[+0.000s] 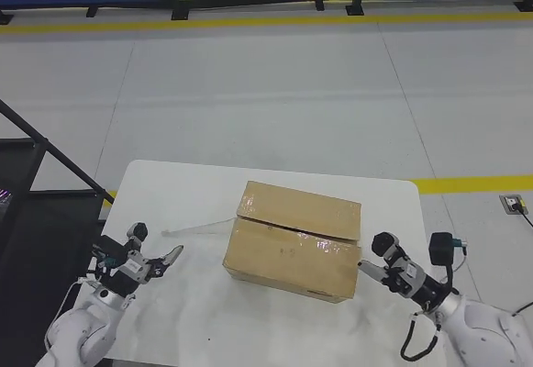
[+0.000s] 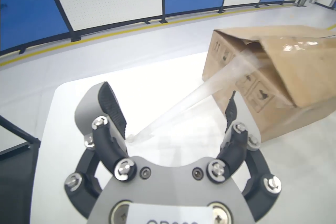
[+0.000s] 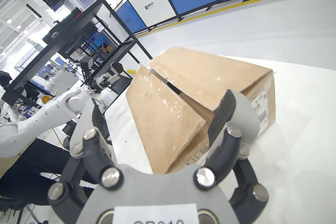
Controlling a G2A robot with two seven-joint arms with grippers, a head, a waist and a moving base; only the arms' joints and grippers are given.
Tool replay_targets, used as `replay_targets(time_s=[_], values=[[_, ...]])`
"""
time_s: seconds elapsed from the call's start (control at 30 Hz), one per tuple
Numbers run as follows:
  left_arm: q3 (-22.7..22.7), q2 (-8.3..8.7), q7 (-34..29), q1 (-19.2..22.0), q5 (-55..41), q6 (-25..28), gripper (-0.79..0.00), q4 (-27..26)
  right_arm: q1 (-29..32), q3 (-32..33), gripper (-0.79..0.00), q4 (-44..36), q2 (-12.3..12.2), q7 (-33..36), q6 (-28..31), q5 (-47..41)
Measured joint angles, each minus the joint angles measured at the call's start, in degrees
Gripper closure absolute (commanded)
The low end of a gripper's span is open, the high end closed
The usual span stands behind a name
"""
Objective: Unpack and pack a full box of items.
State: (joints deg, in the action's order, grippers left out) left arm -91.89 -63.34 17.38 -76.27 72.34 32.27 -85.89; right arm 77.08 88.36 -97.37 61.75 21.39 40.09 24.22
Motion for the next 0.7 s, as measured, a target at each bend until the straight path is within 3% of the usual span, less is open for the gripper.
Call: replay_targets(time_s=[0.13,0.27,0.5,0.57,0.7], values=[[-1.43,0.21,-1.5,-2.09,-4.5,3.47,-0.785,-3.19,-2.69,-2.02,-0.785,3.52,-0.23,5.75,0.68,-3.51],[-0.62,-0.01,-3.16,-1.0,-7.02,1.67,-0.785,-3.19,-5.23,-4.17,-0.785,6.38,-0.32,9.94,2.28,-7.55],[2.54,-0.46,-4.32,2.16,-8.47,0.47,-0.785,-2.53,-6.62,-5.4,-0.785,9.68,-1.01,15.15,13.73,-20.74],[3.29,-0.59,-4.56,2.75,-9.03,0.13,-0.785,-2.98,-6.4,-5.83,-0.785,9.46,-1.51,18.23,17.42,-25.06],[4.76,-0.68,-5.73,3.42,-9.62,1.71,-0.785,-4.15,-4.59,-5.63,-0.785,4.68,-2.75,24.74,17.96,-30.53]])
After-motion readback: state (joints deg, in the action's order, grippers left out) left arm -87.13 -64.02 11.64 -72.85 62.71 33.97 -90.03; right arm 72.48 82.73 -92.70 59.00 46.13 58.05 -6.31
